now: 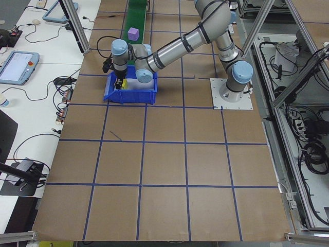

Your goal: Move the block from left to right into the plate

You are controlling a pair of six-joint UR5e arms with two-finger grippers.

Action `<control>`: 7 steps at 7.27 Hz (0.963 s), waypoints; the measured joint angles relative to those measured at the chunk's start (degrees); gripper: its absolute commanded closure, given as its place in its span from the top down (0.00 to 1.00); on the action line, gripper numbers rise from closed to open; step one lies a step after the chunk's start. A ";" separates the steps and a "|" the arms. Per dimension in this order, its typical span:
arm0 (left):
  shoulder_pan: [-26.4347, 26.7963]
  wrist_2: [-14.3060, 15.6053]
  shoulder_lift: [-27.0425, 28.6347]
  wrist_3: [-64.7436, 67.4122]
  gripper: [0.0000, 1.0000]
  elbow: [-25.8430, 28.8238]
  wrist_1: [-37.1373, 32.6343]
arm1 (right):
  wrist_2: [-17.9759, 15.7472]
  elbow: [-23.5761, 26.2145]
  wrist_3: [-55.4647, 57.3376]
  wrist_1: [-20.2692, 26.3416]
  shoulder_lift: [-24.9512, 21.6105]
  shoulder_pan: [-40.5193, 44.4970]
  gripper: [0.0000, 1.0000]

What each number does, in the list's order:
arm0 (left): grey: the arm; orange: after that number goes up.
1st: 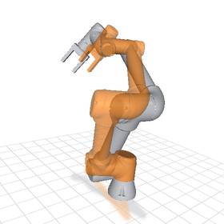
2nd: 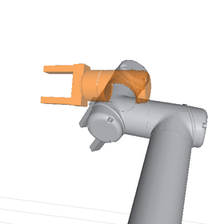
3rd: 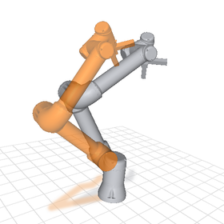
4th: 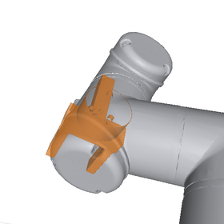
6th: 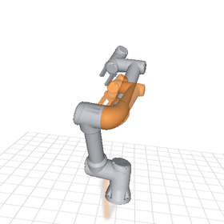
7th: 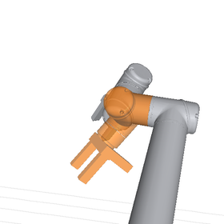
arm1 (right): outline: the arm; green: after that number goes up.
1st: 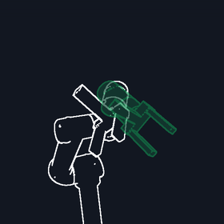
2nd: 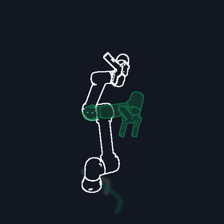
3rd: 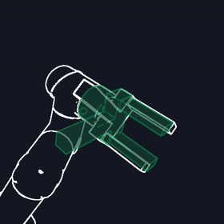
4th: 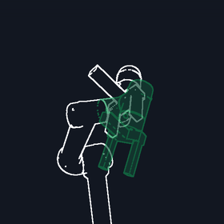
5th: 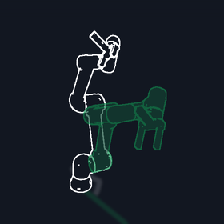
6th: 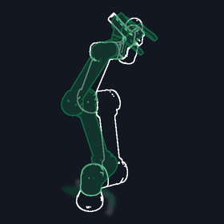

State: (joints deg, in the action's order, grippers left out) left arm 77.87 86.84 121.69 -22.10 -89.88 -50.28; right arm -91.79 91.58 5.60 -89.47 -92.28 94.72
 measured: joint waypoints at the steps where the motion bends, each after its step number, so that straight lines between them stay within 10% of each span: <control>1: 0.01 0.07 -1.24 0.25 0.36 0.40 0.05 | 0.02 0.00 0.02 0.00 0.00 0.00 1.00; 7: 9.74 -1.89 -15.44 9.79 0.36 0.09 -2.40 | 0.13 -0.84 -0.13 -1.12 1.23 -2.10 1.00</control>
State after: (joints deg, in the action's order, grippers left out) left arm 87.61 84.95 106.25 -12.31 -89.79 -52.68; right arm -91.66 90.74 5.46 -90.58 -91.05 92.62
